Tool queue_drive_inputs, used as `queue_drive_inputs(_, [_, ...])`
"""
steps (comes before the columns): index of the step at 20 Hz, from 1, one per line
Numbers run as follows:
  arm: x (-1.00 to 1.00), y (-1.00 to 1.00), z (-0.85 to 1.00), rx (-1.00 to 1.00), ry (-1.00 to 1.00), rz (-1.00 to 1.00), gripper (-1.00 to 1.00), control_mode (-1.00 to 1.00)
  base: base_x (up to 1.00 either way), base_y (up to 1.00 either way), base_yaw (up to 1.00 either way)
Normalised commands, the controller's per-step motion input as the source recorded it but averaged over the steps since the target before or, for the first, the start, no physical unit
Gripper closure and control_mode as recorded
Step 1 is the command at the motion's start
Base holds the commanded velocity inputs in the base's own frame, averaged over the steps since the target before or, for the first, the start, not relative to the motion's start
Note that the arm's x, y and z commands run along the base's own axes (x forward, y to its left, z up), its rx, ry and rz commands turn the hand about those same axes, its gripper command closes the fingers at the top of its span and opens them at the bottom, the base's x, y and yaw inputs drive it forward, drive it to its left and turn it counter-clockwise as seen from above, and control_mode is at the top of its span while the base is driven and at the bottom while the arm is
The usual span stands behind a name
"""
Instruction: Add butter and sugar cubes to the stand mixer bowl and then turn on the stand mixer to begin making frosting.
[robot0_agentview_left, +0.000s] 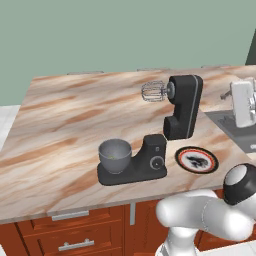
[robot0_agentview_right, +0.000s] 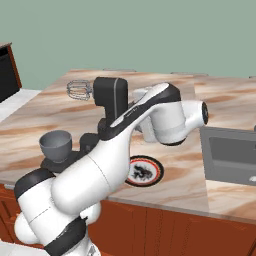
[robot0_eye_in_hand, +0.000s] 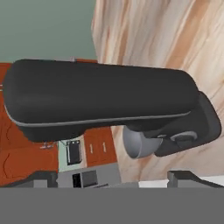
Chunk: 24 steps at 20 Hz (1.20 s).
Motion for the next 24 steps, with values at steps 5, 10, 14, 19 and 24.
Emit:
queue_drive_inputs(5, [0.51,-0.01,0.00,0.19,0.00,-0.06,-1.00,-1.00,0.00,0.00,0.00])
queue_drive_inputs(10, [0.41,0.05,-0.03,0.10,0.01,-0.02,-1.00,-1.00,0.00,0.00,0.00])
queue_drive_inputs(14, [0.21,0.17,-0.02,0.04,0.03,0.00,-1.00,-1.00,0.00,0.00,0.00])
queue_drive_inputs(19, [0.26,0.32,-0.01,0.02,0.05,0.00,-1.00,-1.00,0.00,0.00,0.00])
queue_drive_inputs(24, [0.11,0.35,0.00,0.02,0.02,0.00,-1.00,-1.00,0.00,0.00,0.00])
